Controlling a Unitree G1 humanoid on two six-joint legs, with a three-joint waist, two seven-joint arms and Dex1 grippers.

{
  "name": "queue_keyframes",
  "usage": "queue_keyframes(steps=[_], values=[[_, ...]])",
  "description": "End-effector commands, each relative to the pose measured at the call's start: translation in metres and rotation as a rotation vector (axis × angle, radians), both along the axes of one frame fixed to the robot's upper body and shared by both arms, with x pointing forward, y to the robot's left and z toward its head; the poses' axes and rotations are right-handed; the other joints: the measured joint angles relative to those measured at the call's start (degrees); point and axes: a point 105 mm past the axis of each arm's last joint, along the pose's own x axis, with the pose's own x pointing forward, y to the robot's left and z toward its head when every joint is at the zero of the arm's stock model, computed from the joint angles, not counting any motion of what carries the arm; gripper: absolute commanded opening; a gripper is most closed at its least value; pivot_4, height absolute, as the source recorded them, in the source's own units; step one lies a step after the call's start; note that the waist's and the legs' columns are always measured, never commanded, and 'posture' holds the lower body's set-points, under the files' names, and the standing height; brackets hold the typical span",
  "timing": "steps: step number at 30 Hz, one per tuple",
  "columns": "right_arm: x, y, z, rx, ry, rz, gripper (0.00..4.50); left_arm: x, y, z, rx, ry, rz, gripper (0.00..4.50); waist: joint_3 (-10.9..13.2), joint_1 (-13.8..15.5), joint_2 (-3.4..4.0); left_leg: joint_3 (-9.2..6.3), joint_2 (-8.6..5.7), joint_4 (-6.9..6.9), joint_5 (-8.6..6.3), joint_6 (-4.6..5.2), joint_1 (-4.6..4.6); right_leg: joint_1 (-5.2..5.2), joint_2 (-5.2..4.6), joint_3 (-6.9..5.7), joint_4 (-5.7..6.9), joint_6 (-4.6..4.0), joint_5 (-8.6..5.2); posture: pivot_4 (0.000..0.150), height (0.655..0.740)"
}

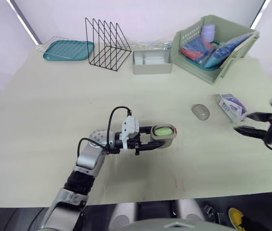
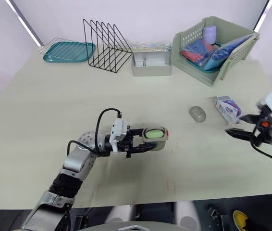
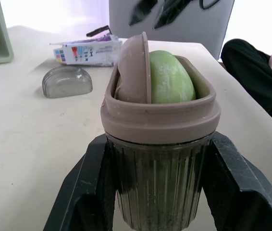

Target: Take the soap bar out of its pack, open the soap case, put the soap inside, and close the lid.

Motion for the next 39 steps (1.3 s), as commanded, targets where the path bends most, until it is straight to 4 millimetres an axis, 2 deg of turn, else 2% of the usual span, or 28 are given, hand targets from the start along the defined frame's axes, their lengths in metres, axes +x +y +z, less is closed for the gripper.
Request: queue_keyframes(steps=[1, 4, 10, 13, 26, 39], values=[[0.019, 0.015, 0.003, -0.033, 0.075, -0.059, 4.47, 0.002, -0.004, 0.009, -0.041, -0.045, -0.009, 1.87, 0.0, 0.0, 0.0, 0.01, -0.01, 0.0, 0.0, 0.0, 0.0, 0.0, -0.01, 0.01, 0.0, 0.0, 0.0, 0.15, 0.74], [0.037, 0.028, 0.002, -0.102, 0.095, -0.065, 4.47, 0.003, -0.006, 0.005, -0.041, -0.049, -0.003, 1.87, 0.0, 0.1, -0.01, -0.04, -0.01, -0.01, 0.0, 0.0, -0.04, -0.01, -0.02, -0.04, -0.08, -0.01, 0.01, 0.15, 0.74], [0.081, 0.056, 0.003, -0.118, 0.113, -0.131, 4.47, 0.004, -0.006, -0.004, -0.025, -0.121, -0.006, 1.87, 0.0, 0.0, 0.0, 0.02, -0.03, -0.08, 0.0, 0.01, -0.12, -0.05, -0.09, -0.03, -0.28, 0.01, 0.04, 0.15, 0.74], [0.091, 0.064, 0.002, -0.123, 0.124, -0.14, 4.47, 0.006, -0.008, -0.005, -0.023, -0.165, -0.003, 1.87, 0.0, 0.1, 0.0, -0.01, -0.04, -0.09, -0.01, 0.01, -0.12, -0.06, -0.1, -0.06, -0.28, 0.01, 0.05, 0.15, 0.74], [0.098, 0.075, -0.017, -0.183, 0.187, -0.115, 4.47, 0.0, -0.01, -0.003, -0.029, -0.174, -0.028, 1.87, 0.0, -0.3, 0.01, -0.12, -0.11, -0.1, -0.04, 0.07, -0.2, -0.13, -0.14, -0.15, -0.24, 0.02, 0.05, 0.15, 0.74], [0.102, 0.082, -0.022, -0.194, 0.186, -0.103, 4.47, 0.001, -0.009, -0.004, -0.016, -0.148, -0.011, 1.87, 0.0, -0.3, 0.01, -0.13, -0.11, -0.1, -0.04, 0.07, -0.2, -0.14, -0.14, -0.15, -0.24, 0.02, 0.06, 0.15, 0.74]])
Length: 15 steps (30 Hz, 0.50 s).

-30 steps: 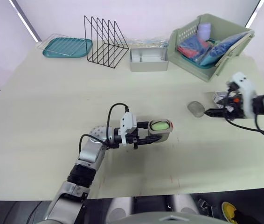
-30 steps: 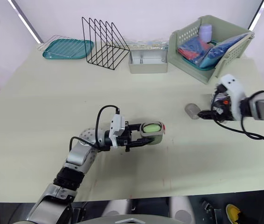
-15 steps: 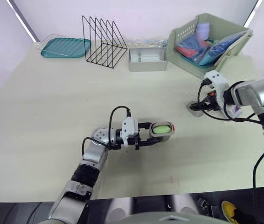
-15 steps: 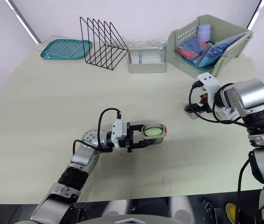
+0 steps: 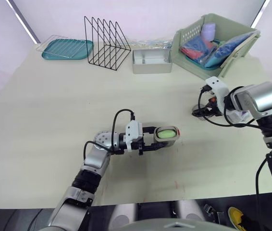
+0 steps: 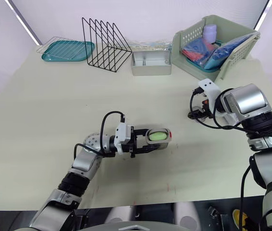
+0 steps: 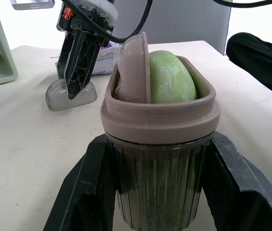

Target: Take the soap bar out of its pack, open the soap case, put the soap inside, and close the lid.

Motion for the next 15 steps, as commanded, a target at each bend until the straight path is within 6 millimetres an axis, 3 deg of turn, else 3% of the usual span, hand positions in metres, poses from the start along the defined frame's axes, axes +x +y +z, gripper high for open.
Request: queue_keyframes(steps=[1, 2, 4, 7, 8, 15], values=[[0.0047, 0.0008, 0.0139, -0.003, -0.047, 0.009, 4.47, -0.0035, -0.0021, 0.0063, -0.012, -0.023, -0.009, 1.87, 0.0, 0.0, 0.0, 0.0, 0.0, 0.0, 0.0, 0.0, 0.0, 0.0, 0.0, 0.0, 0.0, 0.0, 0.0, 0.15, 0.74], [0.0047, 0.001, 0.0134, -0.004, -0.045, 0.009, 4.47, -0.0036, -0.0023, 0.0061, -0.012, -0.021, -0.008, 1.87, 0.0, 0.0, 0.0, 0.0, 0.0, 0.0, 0.0, 0.0, 0.0, 0.0, 0.0, 0.0, 0.0, 0.0, 0.0, 0.15, 0.74], [0.0048, 0.0012, 0.0124, -0.006, -0.041, 0.01, 3.84, -0.0037, -0.0024, 0.0058, -0.011, -0.017, -0.006, 1.87, 0.0, 0.0, 0.0, 0.0, 0.0, 0.0, 0.0, 0.0, 0.0, 0.0, 0.0, 0.0, 0.0, 0.0, 0.0, 0.15, 0.74], [0.005, 0.0003, 0.0103, -0.012, -0.035, 0.008, 2.37, -0.0034, -0.0017, 0.0053, -0.008, -0.012, -0.002, 1.87, 0.0, 0.0, 0.0, 0.0, 0.0, 0.0, 0.0, 0.0, 0.0, 0.0, 0.0, 0.0, 0.0, 0.0, 0.0, 0.15, 0.74], [0.0049, -0.0003, 0.0098, -0.017, -0.032, 0.008, 2.11, -0.0033, -0.0014, 0.005, -0.006, -0.01, -0.001, 1.87, 0.0, 0.0, 0.0, 0.01, 0.0, 0.0, 0.0, 0.0, 0.0, 0.0, 0.0, 0.0, 0.0, 0.0, 0.0, 0.15, 0.74], [0.0042, -0.0005, 0.0119, -0.034, -0.017, 0.033, 2.11, -0.0044, -0.0011, 0.0029, 0.001, 0.002, -0.002, 1.87, 0.0, -0.1, 0.0, 0.0, 0.0, -0.01, 0.0, 0.0, 0.01, 0.0, 0.0, 0.0, 0.0, 0.0, 0.0, 0.15, 0.74]])
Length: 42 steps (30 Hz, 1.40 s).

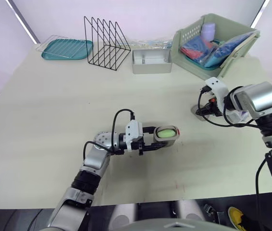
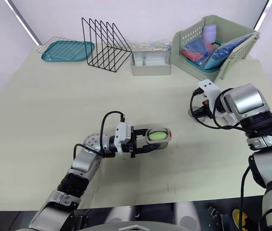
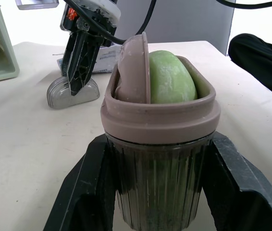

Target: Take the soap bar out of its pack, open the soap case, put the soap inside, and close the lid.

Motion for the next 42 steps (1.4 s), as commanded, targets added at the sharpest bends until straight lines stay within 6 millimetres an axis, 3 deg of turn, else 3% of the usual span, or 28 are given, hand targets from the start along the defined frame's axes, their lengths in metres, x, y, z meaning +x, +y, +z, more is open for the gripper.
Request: queue_keyframes(steps=[1, 5, 10, 12, 17, 25, 42], values=[[0.004, 0.002, 0.015, -0.003, -0.036, 0.03, 2.11, -0.004, -0.002, 0.003, -0.002, -0.013, -0.013, 1.87, 0.0, 0.0, 0.0, 0.0, 0.0, 0.0, 0.0, 0.0, 0.0, 0.0, 0.0, 0.0, 0.0, 0.0, 0.0, 0.15, 0.74], [0.004, 0.007, 0.022, 0.005, -0.047, 0.088, 2.11, -0.003, -0.002, 0.003, 0.0, -0.012, -0.014, 1.87, 0.0, 0.0, 0.0, 0.0, 0.0, 0.0, 0.0, 0.0, 0.0, 0.0, 0.0, 0.0, 0.0, 0.0, 0.0, 0.15, 0.74], [-0.008, 0.027, 0.051, 0.06, -0.108, 0.353, 2.11, -0.003, -0.002, 0.001, 0.007, -0.009, -0.016, 1.87, 0.0, 0.0, 0.01, 0.0, 0.0, -0.01, 0.0, 0.0, 0.0, -0.01, 0.0, 0.0, -0.02, 0.0, 0.0, 0.15, 0.74], [-0.031, 0.045, 0.076, 0.082, -0.146, 0.602, 2.11, -0.003, -0.001, 0.0, 0.012, -0.005, -0.018, 1.87, 0.0, 0.0, 0.03, 0.0, 0.0, -0.02, 0.0, 0.0, 0.0, -0.01, 0.0, -0.01, -0.02, 0.0, 0.0, 0.15, 0.74], [-0.071, 0.075, 0.099, 0.154, -0.142, 0.89, 2.11, -0.002, -0.001, -0.001, 0.015, -0.002, -0.017, 1.87, 0.0, -0.2, 0.03, -0.02, 0.03, -0.07, 0.0, 0.0, 0.03, 0.02, 0.0, -0.05, -0.06, 0.01, 0.0, 0.15, 0.74], [-0.095, 0.096, 0.091, 0.053, -0.177, 1.06, 2.11, 0.0, -0.002, -0.002, 0.013, -0.002, -0.013, 1.87, 0.0, 0.2, 0.03, -0.05, 0.02, -0.07, 0.0, 0.0, 0.02, 0.01, -0.02, -0.07, -0.07, 0.01, 0.0, 0.15, 0.74], [-0.102, 0.108, 0.06, -0.034, -0.133, 1.076, 2.11, 0.002, -0.002, -0.002, 0.012, 0.003, -0.001, 1.87, 0.0, 0.3, 0.02, -0.08, 0.02, -0.06, 0.0, 0.0, 0.02, 0.01, -0.03, -0.1, -0.06, 0.01, 0.0, 0.15, 0.74]])
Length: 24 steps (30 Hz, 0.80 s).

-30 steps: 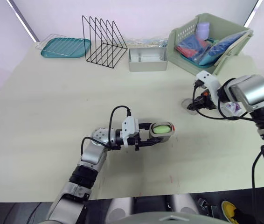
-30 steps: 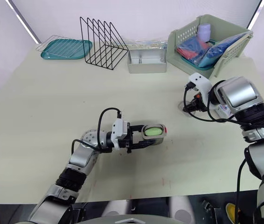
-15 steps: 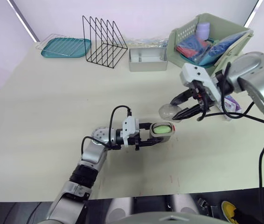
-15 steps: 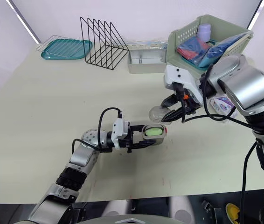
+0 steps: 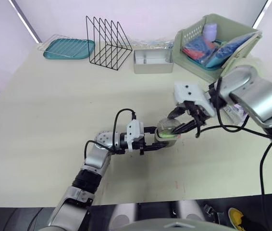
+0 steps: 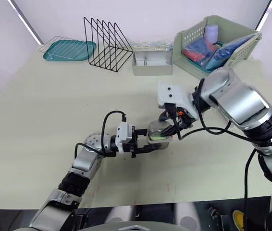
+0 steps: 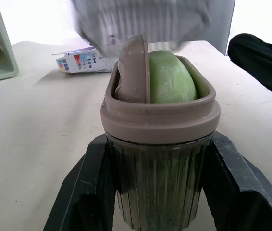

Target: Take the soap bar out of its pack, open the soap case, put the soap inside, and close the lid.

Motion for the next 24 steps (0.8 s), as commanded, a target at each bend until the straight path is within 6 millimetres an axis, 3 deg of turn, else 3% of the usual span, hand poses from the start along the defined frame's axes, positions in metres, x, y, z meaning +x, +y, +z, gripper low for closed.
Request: queue_keyframes(steps=[1, 18, 24], values=[[-0.003, 0.0, 0.001, -0.023, -0.031, 0.01, 2.11, 0.001, 0.001, -0.002, 0.01, 0.001, 0.005, 1.87, 0.0, 0.0, -0.01, 0.01, 0.0, 0.0, 0.0, 0.0, 0.0, 0.0, 0.0, 0.0, 0.0, 0.0, 0.0, 0.15, 0.74], [-0.005, 0.006, -0.025, -0.055, 0.026, -0.035, 2.11, 0.004, 0.001, 0.0, 0.008, -0.005, 0.019, 1.87, -0.1, 0.0, -0.04, -0.12, 0.0, 0.0, 0.0, 0.0, 0.08, 0.13, 0.0, -0.12, -0.02, 0.0, 0.0, 0.15, 0.74], [0.006, -0.008, -0.041, -0.113, 0.036, -0.11, 2.11, 0.005, 0.0, 0.001, 0.004, -0.009, 0.024, 1.87, -0.2, 0.0, -0.07, -0.16, 0.0, 0.0, 0.0, 0.0, 0.2, 0.28, 0.0, -0.17, -0.06, 0.0, 0.0, 0.15, 0.74]])
